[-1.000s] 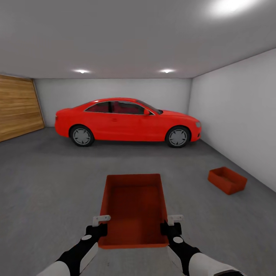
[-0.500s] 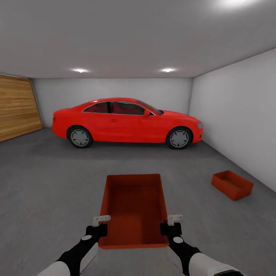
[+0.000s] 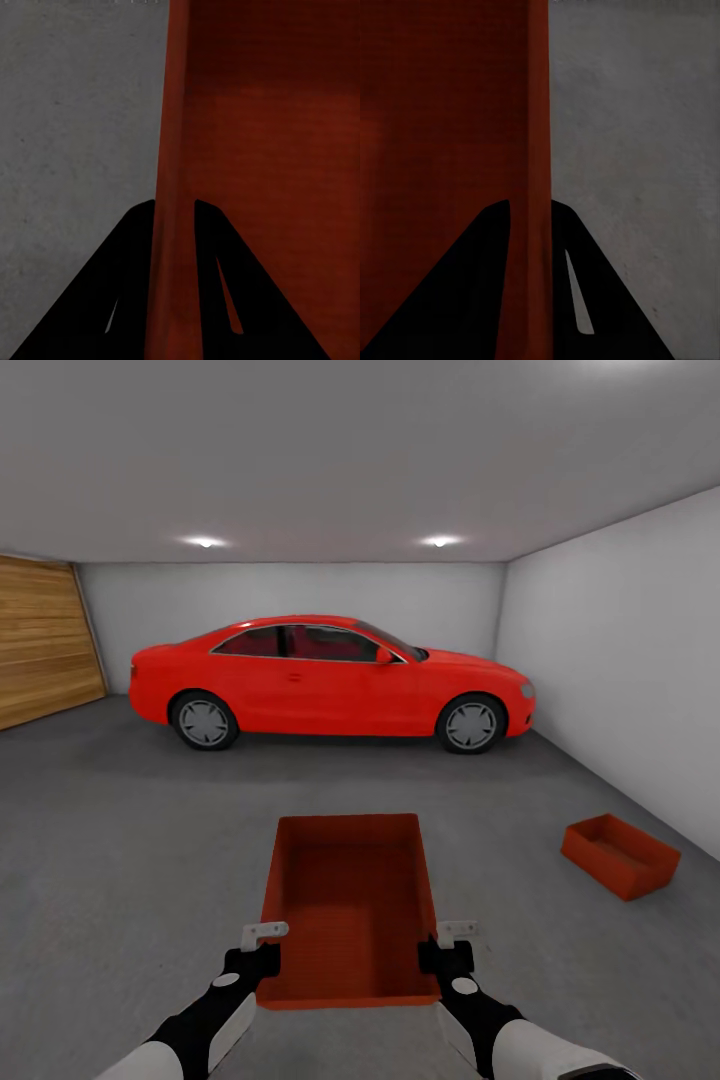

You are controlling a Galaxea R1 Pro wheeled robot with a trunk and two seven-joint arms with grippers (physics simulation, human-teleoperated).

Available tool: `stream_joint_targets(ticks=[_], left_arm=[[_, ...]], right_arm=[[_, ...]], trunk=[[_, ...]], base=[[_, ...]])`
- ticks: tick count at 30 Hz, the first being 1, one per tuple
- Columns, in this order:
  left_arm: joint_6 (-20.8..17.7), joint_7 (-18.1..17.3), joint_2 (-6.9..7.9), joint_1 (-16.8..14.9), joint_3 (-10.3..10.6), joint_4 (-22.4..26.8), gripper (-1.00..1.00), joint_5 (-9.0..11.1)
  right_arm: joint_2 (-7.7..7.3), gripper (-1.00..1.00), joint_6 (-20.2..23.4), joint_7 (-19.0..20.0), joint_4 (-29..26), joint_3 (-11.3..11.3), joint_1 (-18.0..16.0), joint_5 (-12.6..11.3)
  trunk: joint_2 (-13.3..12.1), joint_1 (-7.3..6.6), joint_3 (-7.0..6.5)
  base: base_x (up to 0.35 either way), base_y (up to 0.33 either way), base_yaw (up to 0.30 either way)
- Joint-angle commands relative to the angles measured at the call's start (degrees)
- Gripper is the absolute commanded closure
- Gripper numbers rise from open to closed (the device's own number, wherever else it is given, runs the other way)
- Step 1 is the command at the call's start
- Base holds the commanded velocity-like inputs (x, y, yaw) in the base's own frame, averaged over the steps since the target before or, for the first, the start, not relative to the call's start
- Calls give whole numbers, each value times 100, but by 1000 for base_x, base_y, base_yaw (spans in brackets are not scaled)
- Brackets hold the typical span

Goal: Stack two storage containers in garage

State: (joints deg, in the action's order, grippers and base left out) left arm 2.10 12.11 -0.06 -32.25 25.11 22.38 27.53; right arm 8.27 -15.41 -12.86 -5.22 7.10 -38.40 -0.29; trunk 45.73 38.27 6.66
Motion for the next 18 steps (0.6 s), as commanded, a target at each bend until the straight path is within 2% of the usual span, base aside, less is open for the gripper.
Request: stream_joint_targets(ticks=[1,18], left_arm=[[22,218,-3,-9,-111,65,100,-52],[19,219,-3,-9,-107,40,100,-55]], right_arm=[[70,100,-7,-41,21,-73,-1,-50],[70,100,-13,-41,21,-71,-1,-50]], trunk=[[7,5,9],[7,5,9]], base=[[322,0,0],[322,0,0]])
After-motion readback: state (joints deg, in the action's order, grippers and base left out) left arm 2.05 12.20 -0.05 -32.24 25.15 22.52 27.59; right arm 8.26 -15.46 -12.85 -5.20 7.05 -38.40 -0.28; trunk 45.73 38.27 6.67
